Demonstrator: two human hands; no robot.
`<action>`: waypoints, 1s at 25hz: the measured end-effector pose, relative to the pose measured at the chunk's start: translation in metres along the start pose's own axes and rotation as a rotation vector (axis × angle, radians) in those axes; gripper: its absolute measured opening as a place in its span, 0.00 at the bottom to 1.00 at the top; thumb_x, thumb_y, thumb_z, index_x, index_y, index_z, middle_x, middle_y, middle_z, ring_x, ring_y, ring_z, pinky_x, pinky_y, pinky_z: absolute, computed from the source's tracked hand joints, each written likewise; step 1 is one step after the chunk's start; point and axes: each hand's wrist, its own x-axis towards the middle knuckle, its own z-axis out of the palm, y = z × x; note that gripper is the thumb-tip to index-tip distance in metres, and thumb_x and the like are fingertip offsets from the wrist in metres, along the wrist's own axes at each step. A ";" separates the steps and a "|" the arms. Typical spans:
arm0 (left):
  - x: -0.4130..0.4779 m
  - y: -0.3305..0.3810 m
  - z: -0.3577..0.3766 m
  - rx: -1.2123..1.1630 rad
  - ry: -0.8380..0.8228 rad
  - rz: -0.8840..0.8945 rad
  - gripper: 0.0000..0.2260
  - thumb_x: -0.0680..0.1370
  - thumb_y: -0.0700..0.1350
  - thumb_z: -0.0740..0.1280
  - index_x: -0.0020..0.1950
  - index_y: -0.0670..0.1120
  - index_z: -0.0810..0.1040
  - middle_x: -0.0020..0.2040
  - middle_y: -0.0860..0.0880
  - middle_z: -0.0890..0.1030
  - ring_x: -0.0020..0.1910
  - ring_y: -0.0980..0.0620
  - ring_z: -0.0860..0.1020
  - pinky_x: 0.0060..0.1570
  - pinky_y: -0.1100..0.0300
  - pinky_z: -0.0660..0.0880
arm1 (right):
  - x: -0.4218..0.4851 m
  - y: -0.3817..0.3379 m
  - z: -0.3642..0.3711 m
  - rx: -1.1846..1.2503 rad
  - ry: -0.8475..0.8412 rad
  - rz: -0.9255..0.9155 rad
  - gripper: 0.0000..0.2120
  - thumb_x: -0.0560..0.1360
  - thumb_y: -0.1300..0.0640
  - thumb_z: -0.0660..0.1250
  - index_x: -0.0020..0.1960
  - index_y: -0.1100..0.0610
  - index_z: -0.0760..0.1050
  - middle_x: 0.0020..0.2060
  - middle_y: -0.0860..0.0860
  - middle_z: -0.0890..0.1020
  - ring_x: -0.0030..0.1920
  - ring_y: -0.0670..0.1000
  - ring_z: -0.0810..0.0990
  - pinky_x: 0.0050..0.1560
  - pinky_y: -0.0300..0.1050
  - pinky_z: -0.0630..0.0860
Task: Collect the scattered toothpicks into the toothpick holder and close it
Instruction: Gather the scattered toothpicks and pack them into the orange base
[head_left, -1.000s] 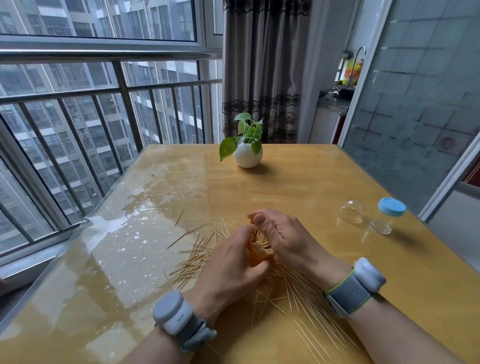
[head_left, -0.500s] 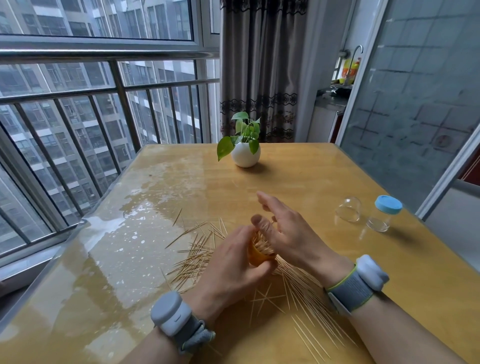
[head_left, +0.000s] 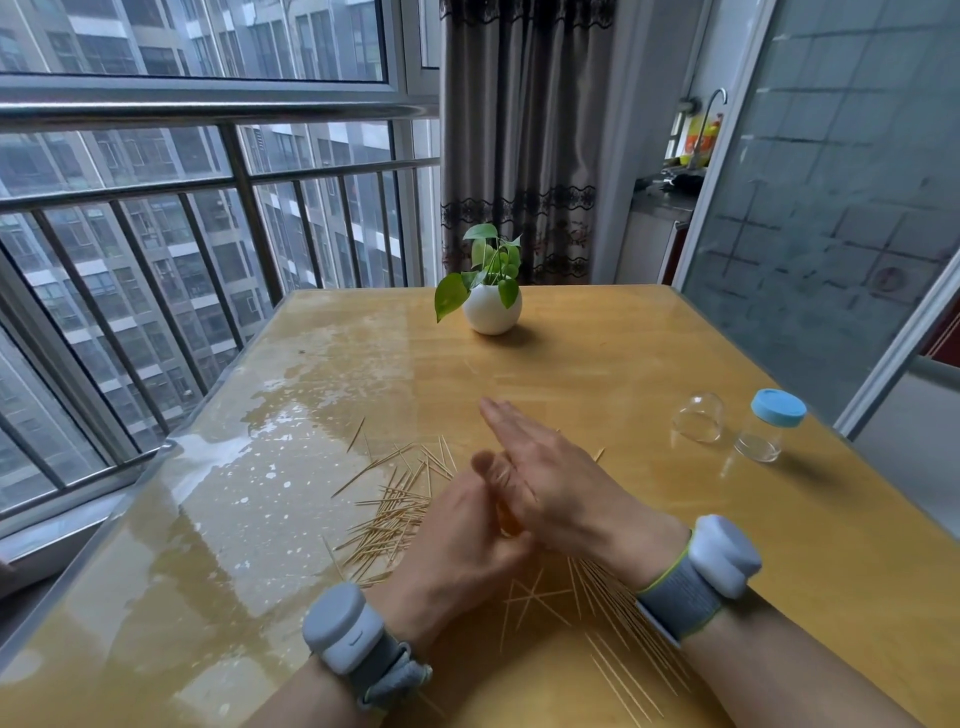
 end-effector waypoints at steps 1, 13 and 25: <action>-0.001 -0.001 0.002 0.000 -0.004 0.029 0.13 0.68 0.54 0.70 0.50 0.53 0.76 0.45 0.55 0.78 0.43 0.56 0.77 0.43 0.59 0.75 | 0.000 0.004 0.000 0.004 0.004 0.044 0.36 0.78 0.37 0.45 0.80 0.56 0.50 0.79 0.52 0.55 0.79 0.46 0.50 0.76 0.38 0.47; 0.006 -0.021 -0.031 0.088 0.194 -0.162 0.28 0.71 0.55 0.74 0.68 0.49 0.72 0.57 0.50 0.80 0.51 0.53 0.79 0.51 0.58 0.78 | -0.008 0.065 -0.028 -0.375 -0.203 0.580 0.25 0.77 0.36 0.58 0.52 0.57 0.78 0.53 0.56 0.81 0.52 0.58 0.79 0.49 0.48 0.75; 0.001 -0.004 -0.019 -0.148 0.069 -0.103 0.15 0.71 0.50 0.73 0.56 0.53 0.77 0.43 0.54 0.82 0.39 0.60 0.78 0.41 0.67 0.74 | -0.009 0.013 -0.006 -0.357 -0.249 0.317 0.14 0.74 0.44 0.70 0.43 0.56 0.75 0.42 0.55 0.79 0.46 0.58 0.79 0.41 0.44 0.69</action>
